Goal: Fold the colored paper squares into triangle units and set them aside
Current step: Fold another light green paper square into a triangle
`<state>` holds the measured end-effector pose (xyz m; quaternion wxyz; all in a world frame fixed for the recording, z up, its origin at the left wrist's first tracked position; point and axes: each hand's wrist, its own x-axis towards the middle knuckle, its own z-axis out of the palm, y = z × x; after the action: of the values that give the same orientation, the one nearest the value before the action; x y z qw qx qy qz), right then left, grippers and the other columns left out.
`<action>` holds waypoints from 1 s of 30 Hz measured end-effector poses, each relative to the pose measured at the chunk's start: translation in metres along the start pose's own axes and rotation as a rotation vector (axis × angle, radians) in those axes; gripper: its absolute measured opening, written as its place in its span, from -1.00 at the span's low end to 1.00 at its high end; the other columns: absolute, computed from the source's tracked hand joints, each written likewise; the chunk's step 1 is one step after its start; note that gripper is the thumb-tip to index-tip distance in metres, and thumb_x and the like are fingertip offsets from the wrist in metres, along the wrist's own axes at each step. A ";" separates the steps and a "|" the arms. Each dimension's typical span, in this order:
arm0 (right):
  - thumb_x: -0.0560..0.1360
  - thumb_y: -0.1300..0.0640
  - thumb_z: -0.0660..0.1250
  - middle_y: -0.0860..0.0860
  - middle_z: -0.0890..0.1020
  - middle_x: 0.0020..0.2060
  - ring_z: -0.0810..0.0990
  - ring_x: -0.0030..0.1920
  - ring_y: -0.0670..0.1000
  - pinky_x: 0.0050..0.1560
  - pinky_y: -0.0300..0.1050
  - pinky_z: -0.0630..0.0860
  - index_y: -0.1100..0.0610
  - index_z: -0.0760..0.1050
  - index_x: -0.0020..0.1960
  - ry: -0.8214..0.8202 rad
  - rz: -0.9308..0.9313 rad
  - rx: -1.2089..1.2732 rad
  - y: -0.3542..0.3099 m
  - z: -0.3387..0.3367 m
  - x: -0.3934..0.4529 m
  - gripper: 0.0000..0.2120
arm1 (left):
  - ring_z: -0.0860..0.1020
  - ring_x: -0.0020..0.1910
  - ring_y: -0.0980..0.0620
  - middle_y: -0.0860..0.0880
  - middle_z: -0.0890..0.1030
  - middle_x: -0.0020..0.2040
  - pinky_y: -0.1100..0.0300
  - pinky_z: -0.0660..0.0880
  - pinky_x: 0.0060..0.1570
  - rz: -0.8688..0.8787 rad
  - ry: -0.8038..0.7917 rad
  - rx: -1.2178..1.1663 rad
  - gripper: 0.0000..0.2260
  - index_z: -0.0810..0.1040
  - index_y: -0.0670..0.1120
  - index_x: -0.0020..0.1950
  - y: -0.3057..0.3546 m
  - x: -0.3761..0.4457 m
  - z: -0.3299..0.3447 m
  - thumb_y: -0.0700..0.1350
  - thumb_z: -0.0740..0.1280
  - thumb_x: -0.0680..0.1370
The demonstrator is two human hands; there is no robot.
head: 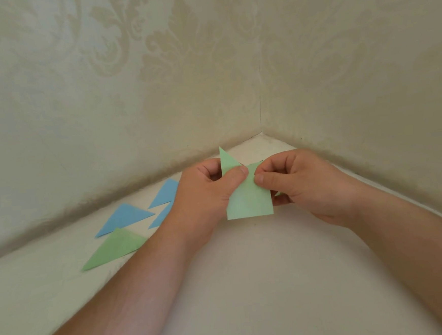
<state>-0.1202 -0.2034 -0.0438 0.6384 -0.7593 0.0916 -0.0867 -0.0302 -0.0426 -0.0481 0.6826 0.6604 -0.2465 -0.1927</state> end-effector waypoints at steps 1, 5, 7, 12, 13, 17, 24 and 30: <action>0.62 0.21 0.36 0.12 0.72 -0.13 0.66 -0.15 0.01 0.02 0.02 0.63 0.23 0.64 -0.07 0.005 0.007 -0.010 0.001 0.000 0.000 -0.86 | 0.72 -0.12 -0.06 -0.14 0.75 -0.09 0.04 0.65 -0.07 0.001 -0.002 0.004 -0.90 0.70 -0.19 -0.03 0.000 0.000 0.000 -0.19 0.41 0.61; 0.61 0.16 0.39 0.04 0.66 -0.26 0.63 -0.23 -0.01 -0.05 0.00 0.60 0.15 0.66 -0.12 0.020 0.011 -0.067 0.002 -0.002 0.001 -0.85 | 0.69 -0.17 -0.02 -0.09 0.73 -0.15 0.08 0.61 -0.12 0.013 0.023 -0.013 -0.88 0.68 -0.17 -0.09 0.000 0.002 -0.003 -0.20 0.39 0.62; 0.61 0.19 0.39 0.05 0.66 -0.26 0.64 -0.23 -0.01 -0.02 0.00 0.61 0.17 0.64 -0.12 0.018 0.000 -0.056 0.002 -0.003 0.001 -0.85 | 0.68 -0.18 -0.01 -0.09 0.73 -0.15 0.10 0.61 -0.13 0.022 0.024 -0.014 -0.88 0.68 -0.18 -0.08 0.000 0.003 -0.004 -0.21 0.39 0.62; 0.58 0.20 0.42 0.03 0.65 -0.30 0.63 -0.26 -0.01 -0.03 0.00 0.62 0.14 0.65 -0.17 0.053 -0.038 -0.058 0.001 -0.002 0.001 -0.85 | 0.66 -0.20 0.00 -0.06 0.71 -0.19 0.11 0.57 -0.14 0.024 0.045 -0.008 -0.84 0.68 -0.12 -0.15 0.000 0.002 -0.004 -0.21 0.40 0.61; 0.57 0.19 0.44 0.00 0.65 -0.32 0.62 -0.27 -0.02 -0.05 0.00 0.61 0.12 0.65 -0.18 0.070 -0.043 -0.066 0.001 -0.003 0.002 -0.85 | 0.65 -0.20 -0.01 -0.07 0.71 -0.19 0.10 0.56 -0.13 0.025 0.057 -0.017 -0.83 0.69 -0.10 -0.18 0.001 0.003 -0.004 -0.21 0.40 0.61; 0.57 0.19 0.44 0.01 0.66 -0.32 0.62 -0.28 -0.03 -0.10 -0.01 0.58 0.13 0.66 -0.15 0.091 -0.063 -0.090 0.000 -0.005 0.001 -0.88 | 0.65 -0.17 -0.07 -0.11 0.70 -0.18 0.01 0.56 -0.05 0.025 0.088 -0.065 -0.85 0.68 -0.12 -0.16 0.002 0.005 -0.006 -0.20 0.41 0.60; 0.59 0.22 0.35 0.11 0.62 -0.30 0.60 -0.29 -0.01 -0.10 0.04 0.53 0.24 0.61 -0.14 0.108 -0.042 -0.102 0.000 -0.004 0.001 -0.84 | 0.65 -0.13 -0.07 -0.12 0.71 -0.15 0.00 0.56 -0.02 0.047 0.054 -0.067 -0.84 0.69 -0.11 -0.16 0.001 0.004 -0.004 -0.23 0.40 0.60; 0.58 0.08 0.41 -0.06 0.67 -0.23 0.61 -0.25 -0.04 -0.13 -0.04 0.54 0.11 0.63 -0.07 0.082 -0.027 -0.021 -0.002 -0.001 0.001 -0.89 | 0.64 -0.12 -0.04 -0.09 0.69 -0.14 0.04 0.57 -0.03 0.054 0.012 -0.097 -0.89 0.68 -0.13 -0.09 0.000 0.003 -0.003 -0.24 0.39 0.61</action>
<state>-0.1197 -0.2040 -0.0422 0.6247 -0.7631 0.1082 -0.1255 -0.0259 -0.0424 -0.0474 0.7204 0.6207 -0.2503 -0.1821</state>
